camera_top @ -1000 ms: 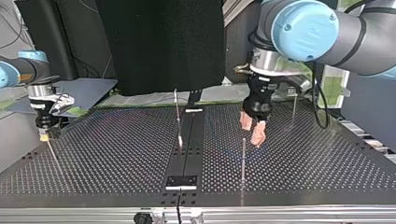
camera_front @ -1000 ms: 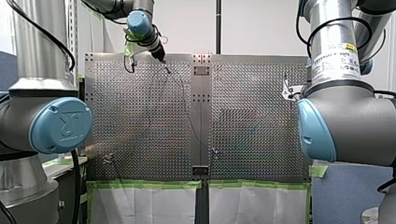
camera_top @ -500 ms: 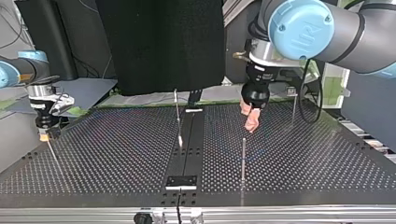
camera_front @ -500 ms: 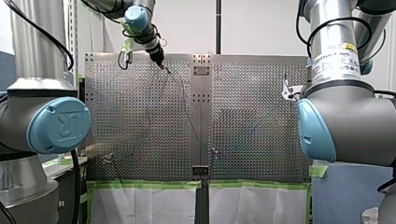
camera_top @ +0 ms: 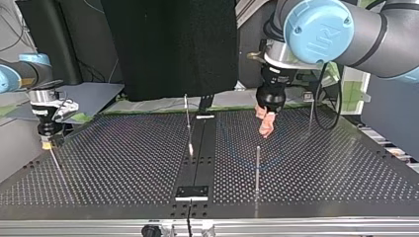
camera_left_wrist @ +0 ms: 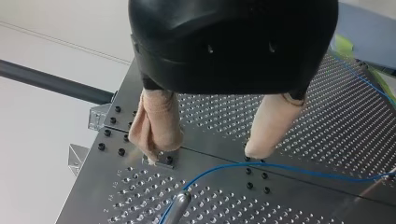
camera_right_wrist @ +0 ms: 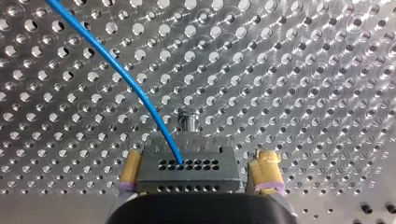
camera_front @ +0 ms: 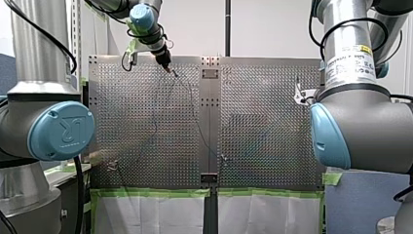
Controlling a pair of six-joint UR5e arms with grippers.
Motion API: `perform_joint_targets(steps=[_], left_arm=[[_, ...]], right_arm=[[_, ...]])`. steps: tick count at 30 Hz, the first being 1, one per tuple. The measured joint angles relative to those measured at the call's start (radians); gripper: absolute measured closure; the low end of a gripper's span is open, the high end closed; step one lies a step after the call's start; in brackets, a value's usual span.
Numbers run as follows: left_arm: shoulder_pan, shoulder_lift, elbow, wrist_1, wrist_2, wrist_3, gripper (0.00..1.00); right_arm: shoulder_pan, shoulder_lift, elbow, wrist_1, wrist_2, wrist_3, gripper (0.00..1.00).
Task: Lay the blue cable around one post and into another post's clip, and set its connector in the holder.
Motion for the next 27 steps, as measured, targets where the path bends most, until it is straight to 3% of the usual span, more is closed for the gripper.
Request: perform_joint_targets(steps=[8,20,27], left_arm=[[0.0,0.0,0.0,0.001,-0.003,-0.016,0.0],[0.014,0.0,0.0,0.001,-0.023,-0.116,0.0],[0.017,0.0,0.0,0.001,-0.043,-0.139,0.0]], right_arm=[[0.0,0.0,0.0,0.0,0.0,0.0,0.06],[0.0,0.0,0.0,0.0,0.0,0.0,0.06],[0.0,0.0,0.0,0.0,0.0,0.0,0.06]])
